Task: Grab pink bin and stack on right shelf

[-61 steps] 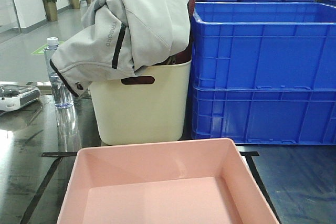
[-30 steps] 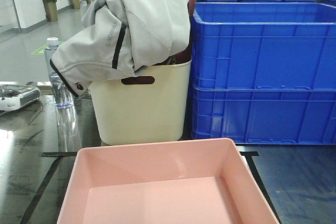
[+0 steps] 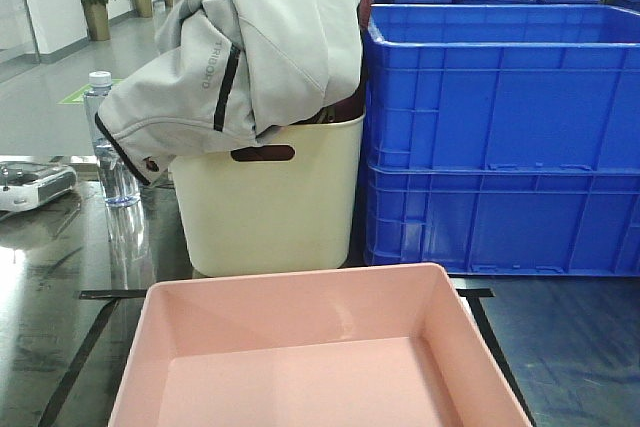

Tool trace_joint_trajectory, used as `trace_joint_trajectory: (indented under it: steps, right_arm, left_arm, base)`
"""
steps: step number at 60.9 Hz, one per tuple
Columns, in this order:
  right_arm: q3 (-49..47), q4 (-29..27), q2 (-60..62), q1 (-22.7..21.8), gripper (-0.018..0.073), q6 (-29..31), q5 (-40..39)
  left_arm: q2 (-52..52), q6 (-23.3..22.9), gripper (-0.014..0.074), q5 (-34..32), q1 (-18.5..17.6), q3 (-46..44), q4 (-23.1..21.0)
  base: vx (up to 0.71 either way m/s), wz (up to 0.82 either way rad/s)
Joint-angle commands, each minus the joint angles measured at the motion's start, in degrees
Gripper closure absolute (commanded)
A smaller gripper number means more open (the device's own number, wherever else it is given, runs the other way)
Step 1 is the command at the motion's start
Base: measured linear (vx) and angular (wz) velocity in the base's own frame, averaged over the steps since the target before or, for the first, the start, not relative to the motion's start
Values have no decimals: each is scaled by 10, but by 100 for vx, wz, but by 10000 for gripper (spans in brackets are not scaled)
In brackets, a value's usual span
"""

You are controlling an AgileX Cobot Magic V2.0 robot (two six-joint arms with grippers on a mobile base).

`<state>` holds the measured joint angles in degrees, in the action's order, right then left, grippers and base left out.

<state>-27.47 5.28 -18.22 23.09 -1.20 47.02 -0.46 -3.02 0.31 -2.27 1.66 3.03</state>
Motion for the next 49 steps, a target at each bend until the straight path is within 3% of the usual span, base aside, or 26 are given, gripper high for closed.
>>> trace_joint_trajectory:
  steps: [1,8,24,49]
  right_arm:
    - [34,26,34,-63,568,8,-147]
    - [140,25,104,-151,568,7,-297]
    - [286,17,188,-247,568,-11,-491]
    - [293,19,196,-226,568,-12,-508]
  left_arm:
    - [-11,-4,602,-47,0,8,0]
    - [-11,-4,602,-47,0,8,0]
    - [-11,-4,602,-47,0,8,0]
    - [-11,-4,602,-47,0,8,0]
  base:
    - [0,0]
    - [0,0]
    - [0,0]
    - [0,0]
